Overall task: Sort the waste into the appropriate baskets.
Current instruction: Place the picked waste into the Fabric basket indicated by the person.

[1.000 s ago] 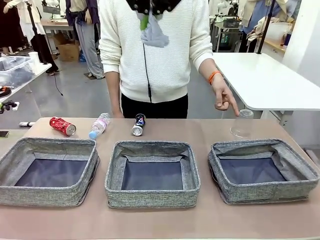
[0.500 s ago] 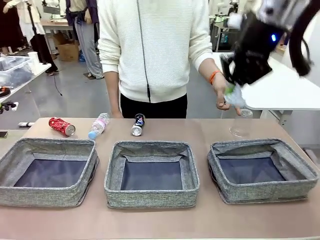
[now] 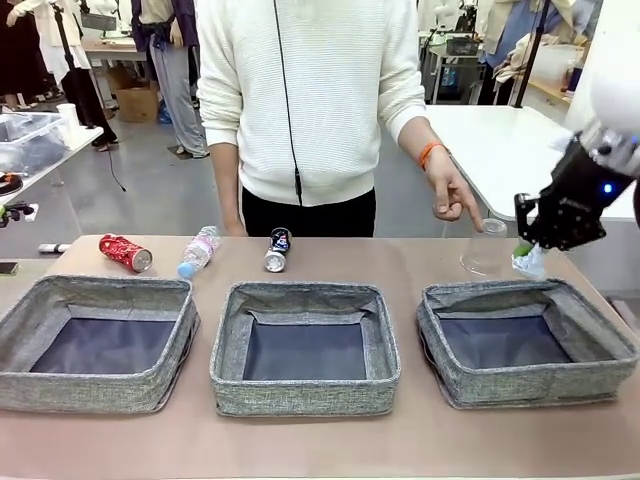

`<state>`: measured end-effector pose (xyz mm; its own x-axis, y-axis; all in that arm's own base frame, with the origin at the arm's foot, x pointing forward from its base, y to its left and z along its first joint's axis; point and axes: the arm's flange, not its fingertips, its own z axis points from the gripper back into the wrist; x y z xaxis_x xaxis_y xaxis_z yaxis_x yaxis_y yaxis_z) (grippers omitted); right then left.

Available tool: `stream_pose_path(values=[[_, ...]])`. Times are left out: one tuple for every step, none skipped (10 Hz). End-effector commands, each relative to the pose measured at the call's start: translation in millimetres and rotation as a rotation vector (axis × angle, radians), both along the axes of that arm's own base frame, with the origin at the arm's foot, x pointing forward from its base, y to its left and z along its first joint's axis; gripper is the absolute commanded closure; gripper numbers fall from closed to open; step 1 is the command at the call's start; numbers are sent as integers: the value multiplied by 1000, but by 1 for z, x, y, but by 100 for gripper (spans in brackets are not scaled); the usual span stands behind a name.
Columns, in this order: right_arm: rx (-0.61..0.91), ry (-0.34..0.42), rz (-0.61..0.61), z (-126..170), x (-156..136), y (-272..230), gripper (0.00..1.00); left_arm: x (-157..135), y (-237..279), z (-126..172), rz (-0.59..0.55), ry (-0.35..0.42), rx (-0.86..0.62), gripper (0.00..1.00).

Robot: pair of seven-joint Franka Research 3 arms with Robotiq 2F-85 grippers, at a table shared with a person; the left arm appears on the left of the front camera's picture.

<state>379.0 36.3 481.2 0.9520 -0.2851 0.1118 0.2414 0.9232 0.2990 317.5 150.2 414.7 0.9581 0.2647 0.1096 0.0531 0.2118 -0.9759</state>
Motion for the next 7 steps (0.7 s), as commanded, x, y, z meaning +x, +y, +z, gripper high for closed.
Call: stream_pose_path(values=[[78,-19,-53,-19,4,0,93,-1,0,1,-8,-21,-6,0],[80,-15,-51,-22,2,-2,93,-1,0,1,-8,-21,-6,0],[84,-15,-50,-22,1,-5,93,-1,0,1,-8,-21,-6,0],[85,-15,-50,-22,0,-5,93,-1,0,1,-8,-21,-6,0],[95,-17,-37,-22,-1,-4,38,-1,0,1,-8,-21,-6,0],[91,-18,-38,-22,-1,-2,38,-1,0,1,-8,-21,-6,0],[95,-17,-39,-23,-1,-2,0,-1,0,1,-8,-21,-6,0]])
